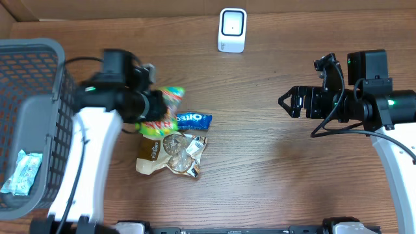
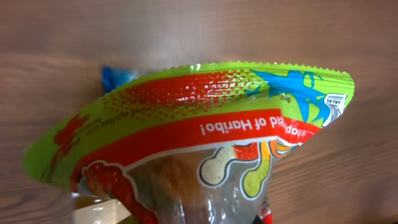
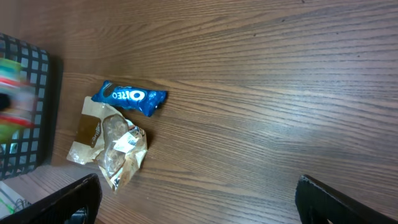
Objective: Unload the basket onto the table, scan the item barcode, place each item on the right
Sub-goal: 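Carry the Haribo bag out and drop it onto the pile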
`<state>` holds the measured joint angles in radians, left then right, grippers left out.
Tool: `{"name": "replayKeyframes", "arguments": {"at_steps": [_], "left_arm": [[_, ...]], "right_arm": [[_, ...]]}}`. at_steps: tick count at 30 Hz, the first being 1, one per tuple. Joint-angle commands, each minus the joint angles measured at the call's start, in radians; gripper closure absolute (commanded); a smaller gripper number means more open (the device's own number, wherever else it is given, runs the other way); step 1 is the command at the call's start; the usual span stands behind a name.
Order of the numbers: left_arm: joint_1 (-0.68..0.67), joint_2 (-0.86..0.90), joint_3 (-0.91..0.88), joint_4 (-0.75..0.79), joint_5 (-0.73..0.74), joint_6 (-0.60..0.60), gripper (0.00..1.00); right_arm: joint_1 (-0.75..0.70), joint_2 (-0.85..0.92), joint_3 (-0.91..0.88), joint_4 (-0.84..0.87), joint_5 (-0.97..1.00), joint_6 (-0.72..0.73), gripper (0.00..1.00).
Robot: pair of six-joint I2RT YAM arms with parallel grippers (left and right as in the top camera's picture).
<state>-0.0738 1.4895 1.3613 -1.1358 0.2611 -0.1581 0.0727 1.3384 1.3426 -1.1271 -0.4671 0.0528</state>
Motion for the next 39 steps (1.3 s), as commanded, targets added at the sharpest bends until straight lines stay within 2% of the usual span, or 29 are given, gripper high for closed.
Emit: {"name": "replayKeyframes", "arguments": {"at_steps": [1,5,7,9,12,13,19,23,24,25,26,29,33,36,39], "left_arm": [[-0.073,0.06,-0.074,0.043,-0.042,-0.029,0.96],[-0.15,0.163,-0.118,0.07,-0.106,-0.051,0.96],[-0.164,0.196,-0.118,0.074,-0.115,-0.052,0.9],[-0.164,0.212,-0.118,0.079,-0.114,-0.053,0.75],[-0.16,0.212,-0.108,0.082,-0.116,-0.056,0.4],[-0.158,0.212,-0.095,0.076,-0.115,-0.056,0.37],[-0.155,0.21,0.106,-0.006,-0.114,-0.059,0.33],[-0.155,0.209,0.352,-0.108,-0.175,-0.059,0.32],[-0.154,0.209,0.487,-0.17,-0.26,-0.059,0.3],[-0.154,0.209,0.559,-0.206,-0.317,-0.06,0.11],[-0.152,0.209,0.631,-0.244,-0.377,-0.07,0.0],[-0.126,0.209,0.814,-0.336,-0.494,-0.117,0.0],[-0.042,0.208,1.0,-0.418,-0.507,-0.105,0.0],[0.048,0.203,1.065,-0.482,-0.508,-0.056,0.0],[0.166,0.19,1.078,-0.551,-0.515,-0.103,0.0]], "right_arm": [[0.006,-0.003,0.006,0.003,-0.006,0.003,0.0],[0.006,-0.003,0.006,-0.001,-0.006,0.002,0.0],[0.006,-0.003,0.006,-0.003,-0.006,0.002,0.0],[0.006,-0.003,0.006,-0.005,-0.006,0.002,0.0],[0.006,-0.003,0.006,-0.005,-0.006,0.002,0.0],[0.006,-0.003,0.006,-0.005,-0.006,0.002,0.0],[0.006,-0.003,0.006,-0.005,-0.006,0.002,0.0],[0.006,-0.003,0.006,-0.005,-0.006,0.002,0.0],[0.006,-0.003,0.006,-0.005,-0.006,0.002,0.0],[0.006,-0.003,0.006,-0.005,-0.006,0.002,0.0],[0.006,-0.003,0.006,-0.005,-0.006,0.002,0.0],[0.006,-0.003,0.006,-0.005,-0.006,0.002,0.0],[0.006,-0.003,0.006,-0.005,-0.006,0.003,0.0],[0.006,-0.003,0.006,-0.005,-0.006,0.002,0.0],[0.006,-0.003,0.006,-0.005,-0.006,0.003,0.0]]}}
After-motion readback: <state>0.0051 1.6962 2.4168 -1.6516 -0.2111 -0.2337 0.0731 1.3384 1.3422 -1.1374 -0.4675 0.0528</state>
